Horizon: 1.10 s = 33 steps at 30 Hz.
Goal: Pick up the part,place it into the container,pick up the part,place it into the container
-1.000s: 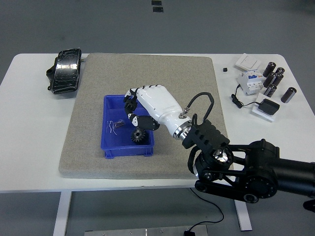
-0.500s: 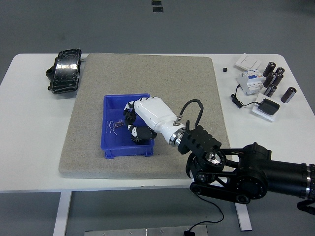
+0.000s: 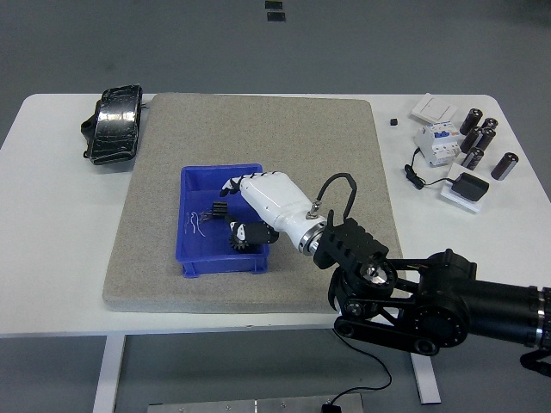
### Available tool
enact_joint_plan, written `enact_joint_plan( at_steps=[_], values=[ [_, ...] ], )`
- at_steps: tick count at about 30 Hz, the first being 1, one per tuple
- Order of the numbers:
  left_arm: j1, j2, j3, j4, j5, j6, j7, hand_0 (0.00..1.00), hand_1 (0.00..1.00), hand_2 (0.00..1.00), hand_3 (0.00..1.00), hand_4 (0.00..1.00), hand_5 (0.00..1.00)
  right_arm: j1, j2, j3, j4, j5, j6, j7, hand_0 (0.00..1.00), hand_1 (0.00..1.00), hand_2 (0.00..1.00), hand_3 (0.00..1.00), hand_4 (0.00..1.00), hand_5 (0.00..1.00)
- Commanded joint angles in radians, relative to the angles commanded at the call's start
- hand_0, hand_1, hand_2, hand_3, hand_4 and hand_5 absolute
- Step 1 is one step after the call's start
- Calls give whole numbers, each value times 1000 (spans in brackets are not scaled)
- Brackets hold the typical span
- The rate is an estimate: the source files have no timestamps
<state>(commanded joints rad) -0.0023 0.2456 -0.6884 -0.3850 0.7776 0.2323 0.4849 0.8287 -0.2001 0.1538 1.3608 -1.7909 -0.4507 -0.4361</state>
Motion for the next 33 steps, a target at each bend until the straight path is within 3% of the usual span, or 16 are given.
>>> enact_joint_plan(
  at_steps=[7, 14, 19, 26, 33],
  values=[
    [2, -1, 0, -1, -2, -2, 3, 677, 663, 596, 547, 642, 446, -35, -30, 75, 40, 54, -46, 28, 643, 733, 744, 726, 723, 335],
    [16, -2, 9, -4, -18, -1, 6, 676, 663, 593, 546, 625, 420, -151, -124, 251, 163, 220, -99, 127, 630, 718, 732, 710, 715, 339],
    [22, -4, 13, -5, -25, 1, 6, 677, 663, 592, 546, 620, 415, -230, -192, 395, 219, 329, -105, 188, 602, 699, 716, 698, 706, 338],
    [11, -7, 12, -3, -28, -3, 4, 677, 663, 592, 546, 618, 409, -353, -253, 586, 201, 504, -90, 324, 603, 688, 709, 689, 696, 336],
    [5, -2, -2, -4, -12, -7, 10, 677, 663, 591, 546, 618, 397, -505, -281, 749, 184, 677, -57, 450, 609, 690, 708, 689, 706, 338]
  ],
)
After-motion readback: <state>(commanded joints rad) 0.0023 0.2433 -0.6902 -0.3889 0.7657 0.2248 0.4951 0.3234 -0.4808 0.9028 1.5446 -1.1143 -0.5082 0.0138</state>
